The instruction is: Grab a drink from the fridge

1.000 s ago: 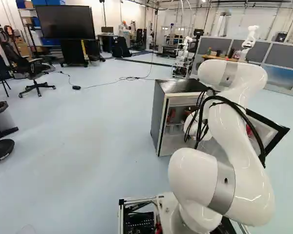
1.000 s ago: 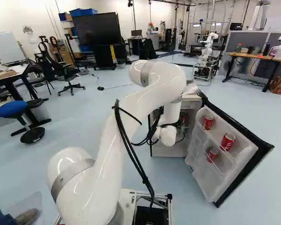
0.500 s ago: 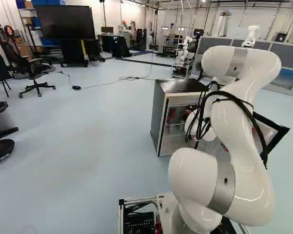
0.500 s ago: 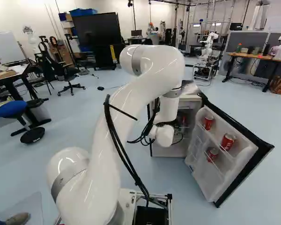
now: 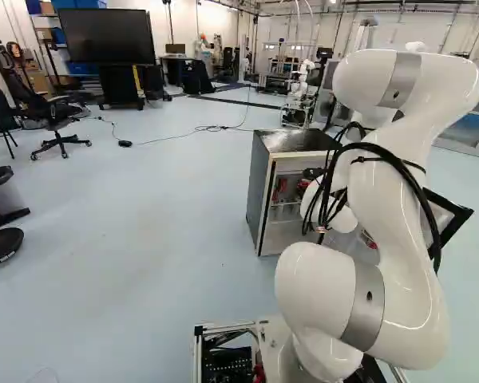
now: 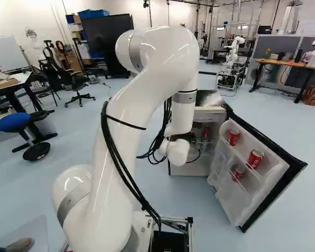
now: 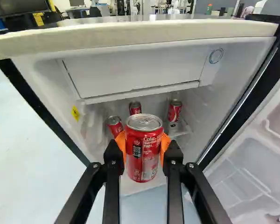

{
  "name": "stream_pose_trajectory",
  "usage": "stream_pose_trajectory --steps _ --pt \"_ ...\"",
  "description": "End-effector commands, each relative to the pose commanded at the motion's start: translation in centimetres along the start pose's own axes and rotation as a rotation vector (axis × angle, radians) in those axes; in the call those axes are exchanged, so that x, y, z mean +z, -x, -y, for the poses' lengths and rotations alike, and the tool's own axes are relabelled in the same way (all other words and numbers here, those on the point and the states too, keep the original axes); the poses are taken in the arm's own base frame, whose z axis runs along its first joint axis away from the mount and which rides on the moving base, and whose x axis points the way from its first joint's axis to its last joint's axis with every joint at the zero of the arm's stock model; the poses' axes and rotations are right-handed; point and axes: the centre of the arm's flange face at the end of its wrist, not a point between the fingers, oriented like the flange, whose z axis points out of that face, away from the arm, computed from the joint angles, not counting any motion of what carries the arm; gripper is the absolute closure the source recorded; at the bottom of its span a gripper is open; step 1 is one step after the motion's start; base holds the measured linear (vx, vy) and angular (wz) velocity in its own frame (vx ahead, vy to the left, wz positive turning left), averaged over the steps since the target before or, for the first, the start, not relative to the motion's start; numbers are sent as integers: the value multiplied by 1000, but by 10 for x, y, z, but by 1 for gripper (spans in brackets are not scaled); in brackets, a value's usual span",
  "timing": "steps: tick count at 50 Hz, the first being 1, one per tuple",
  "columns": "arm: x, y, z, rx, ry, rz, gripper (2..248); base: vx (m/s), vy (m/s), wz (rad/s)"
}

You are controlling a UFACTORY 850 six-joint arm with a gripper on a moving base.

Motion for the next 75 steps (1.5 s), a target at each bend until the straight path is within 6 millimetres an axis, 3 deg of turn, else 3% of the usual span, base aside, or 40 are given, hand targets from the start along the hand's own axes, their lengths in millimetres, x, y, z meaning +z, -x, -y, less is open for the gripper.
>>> stream_pose_trajectory --steps 16,34,75 --pt "-31 -3 19 0 -18 17 158 0 0 0" --pt "-37 -5 41 -16 -61 22 158 0 0 0" --pt "-60 -44 47 -45 -57 -57 158 0 0 0"
